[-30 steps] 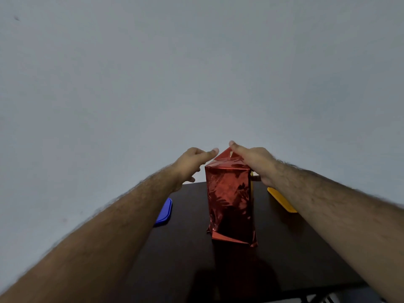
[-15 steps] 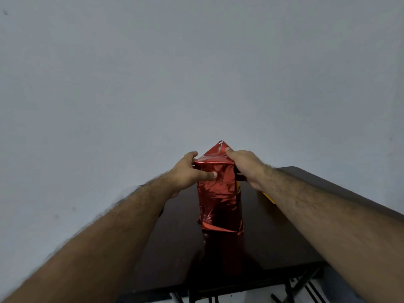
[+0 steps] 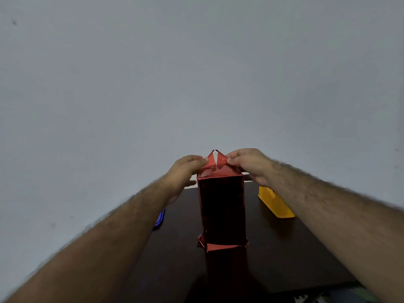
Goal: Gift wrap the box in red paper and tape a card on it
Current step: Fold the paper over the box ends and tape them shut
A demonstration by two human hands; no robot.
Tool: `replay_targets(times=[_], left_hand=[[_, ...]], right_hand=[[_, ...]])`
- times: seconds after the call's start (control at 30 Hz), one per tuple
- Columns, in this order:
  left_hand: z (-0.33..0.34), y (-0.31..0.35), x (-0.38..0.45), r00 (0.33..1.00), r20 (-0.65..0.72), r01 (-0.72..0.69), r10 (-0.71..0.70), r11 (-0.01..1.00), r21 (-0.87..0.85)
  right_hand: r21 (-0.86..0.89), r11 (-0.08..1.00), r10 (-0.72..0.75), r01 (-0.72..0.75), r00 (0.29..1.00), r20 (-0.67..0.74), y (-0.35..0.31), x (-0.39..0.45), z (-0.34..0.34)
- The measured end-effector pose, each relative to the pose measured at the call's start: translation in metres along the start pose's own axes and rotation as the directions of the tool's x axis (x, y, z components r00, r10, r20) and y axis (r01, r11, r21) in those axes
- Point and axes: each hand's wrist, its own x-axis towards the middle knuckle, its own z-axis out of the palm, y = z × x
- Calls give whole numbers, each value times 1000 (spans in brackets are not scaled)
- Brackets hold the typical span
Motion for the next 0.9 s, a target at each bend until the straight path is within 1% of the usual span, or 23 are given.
replay_targets(times=[0.07, 0.13, 0.27, 0.37, 0.47, 0.53, 0.6, 0.73, 0.8, 0.9], left_hand=[[-5, 6, 11, 999, -31, -10, 10, 1000, -6], [-9, 11, 21, 997, -66, -28, 31, 999, 39], [-7, 18, 29, 993, -79, -81, 92, 988, 128], [0, 19, 27, 986, -102, -124, 135, 986, 112], [5, 18, 24, 974, -140, -166, 179, 981, 99], [5, 16, 20, 967, -149, -194, 206, 977, 91], [5, 14, 17, 966, -135, -210, 219, 974, 80], [0, 10, 10, 970, -53, -230, 239, 964, 133], [-2, 9, 7, 969, 3, -246, 248, 955, 167], [-6, 9, 5, 965, 37, -263, 261, 943, 205]], right_hand=[[-22, 999, -29, 29, 1000, 11, -2, 4, 1], [-22, 998, -59, 59, 998, 9, -5, 4, 1], [-31, 992, -125, 125, 992, 21, -13, -1, -3], [-81, 980, -175, 179, 983, 56, -18, -10, -8], [-122, 953, -253, 276, 952, 174, -19, -19, -14], [-156, 937, -264, 312, 927, 267, -14, -23, -17], [-198, 923, -267, 329, 921, 283, -7, -24, -18], [-266, 877, -354, 401, 912, 207, -1, -22, -20], [-332, 835, -381, 439, 897, 225, -3, -22, -21], [-468, 735, -409, 491, 871, 271, -6, -24, -21]])
